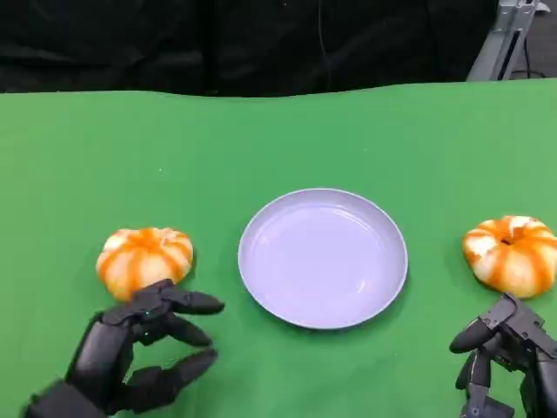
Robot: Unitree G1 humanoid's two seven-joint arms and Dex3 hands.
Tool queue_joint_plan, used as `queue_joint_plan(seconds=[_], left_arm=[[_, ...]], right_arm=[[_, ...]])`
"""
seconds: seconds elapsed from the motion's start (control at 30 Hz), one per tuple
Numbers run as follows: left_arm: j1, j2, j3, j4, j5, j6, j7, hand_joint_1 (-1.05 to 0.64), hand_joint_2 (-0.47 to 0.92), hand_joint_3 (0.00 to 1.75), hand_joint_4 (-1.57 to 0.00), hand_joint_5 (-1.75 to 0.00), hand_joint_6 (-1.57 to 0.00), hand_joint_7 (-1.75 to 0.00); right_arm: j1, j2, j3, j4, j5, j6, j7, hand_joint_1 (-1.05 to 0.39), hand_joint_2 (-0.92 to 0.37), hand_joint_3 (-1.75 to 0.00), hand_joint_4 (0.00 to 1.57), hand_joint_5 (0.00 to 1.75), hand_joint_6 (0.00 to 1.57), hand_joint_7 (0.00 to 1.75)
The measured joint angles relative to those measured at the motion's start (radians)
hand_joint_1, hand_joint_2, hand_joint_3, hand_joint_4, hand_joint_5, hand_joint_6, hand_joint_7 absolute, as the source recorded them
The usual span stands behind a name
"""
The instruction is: Grasp the bread from the table and place it into the plate.
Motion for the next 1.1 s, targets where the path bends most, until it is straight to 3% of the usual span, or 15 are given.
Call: queue_joint_plan(seconds=[0.33,0.37,0.47,0.5,0.57,0.77,0.8,0.87,1.07,1.1], left_arm=[[-0.017,0.034,-0.035,0.017,0.08,-0.034,0.099,-0.8,0.92,0.37,-0.23,-1.05,-0.32,-0.57],[-0.017,0.035,-0.037,0.017,0.08,-0.036,0.101,-0.83,0.92,0.42,-0.09,-0.93,-0.16,-0.5],[-0.031,0.086,-0.042,-0.002,0.225,-0.038,0.175,-0.85,0.92,0.44,-0.01,-0.85,-0.06,-0.45],[-0.044,0.108,-0.042,-0.013,0.264,-0.038,0.201,-0.87,0.92,0.47,0.0,-0.55,-0.03,-0.3],[-0.073,0.147,-0.044,-0.043,0.354,-0.017,0.255,-0.87,0.92,0.47,0.0,-0.31,-0.02,-0.23],[-0.114,0.199,-0.085,-0.079,0.475,0.057,0.341,-0.87,0.92,0.47,0.0,-0.23,-0.01,-0.21],[-0.114,0.2,-0.093,-0.08,0.476,0.063,0.343,-0.86,0.92,0.45,0.0,-0.1,0.0,-0.17],[-0.113,0.212,-0.108,-0.107,0.513,0.099,0.351,-0.86,0.92,0.44,0.0,-0.03,0.0,-0.16],[-0.116,0.25,-0.13,-0.156,0.552,0.174,0.359,-0.86,0.92,0.44,0.0,0.0,0.0,-0.15],[-0.116,0.25,-0.136,-0.157,0.552,0.178,0.359,-0.79,0.92,0.33,0.0,0.0,-0.02,-0.15]], right_arm=[[-0.005,0.001,0.001,0.0,0.0,0.0,0.0,-0.36,-0.51,-1.53,0.85,1.75,0.59,1.75],[-0.005,0.001,0.001,0.0,0.0,0.0,0.0,-0.37,-0.51,-1.53,0.85,1.75,0.6,1.75],[-0.008,0.005,0.002,0.004,0.0,0.0,0.0,-0.37,-0.51,-1.53,0.85,1.75,0.6,1.75],[-0.009,0.005,0.002,0.005,0.0,0.0,0.0,-0.38,-0.51,-1.52,0.86,1.75,0.6,1.75],[-0.013,0.006,0.003,0.009,0.0,0.0,0.0,-0.39,-0.51,-1.52,0.86,1.75,0.61,1.75],[-0.019,0.008,0.004,0.026,-0.001,-0.008,-0.002,-0.38,-0.51,-1.51,0.86,1.75,0.61,1.75],[-0.02,0.008,0.004,0.026,-0.001,-0.009,-0.002,-0.38,-0.52,-1.51,0.87,1.75,0.61,1.75],[-0.02,0.008,0.004,0.026,-0.001,-0.009,-0.003,-0.38,-0.52,-1.52,0.87,1.75,0.61,1.75],[-0.021,0.009,0.004,0.026,-0.001,-0.008,-0.003,-0.38,-0.51,-1.52,0.87,1.75,0.61,1.75],[-0.021,0.009,0.004,0.026,-0.001,-0.008,-0.003,-0.38,-0.51,-1.52,0.87,1.75,0.61,1.75]])
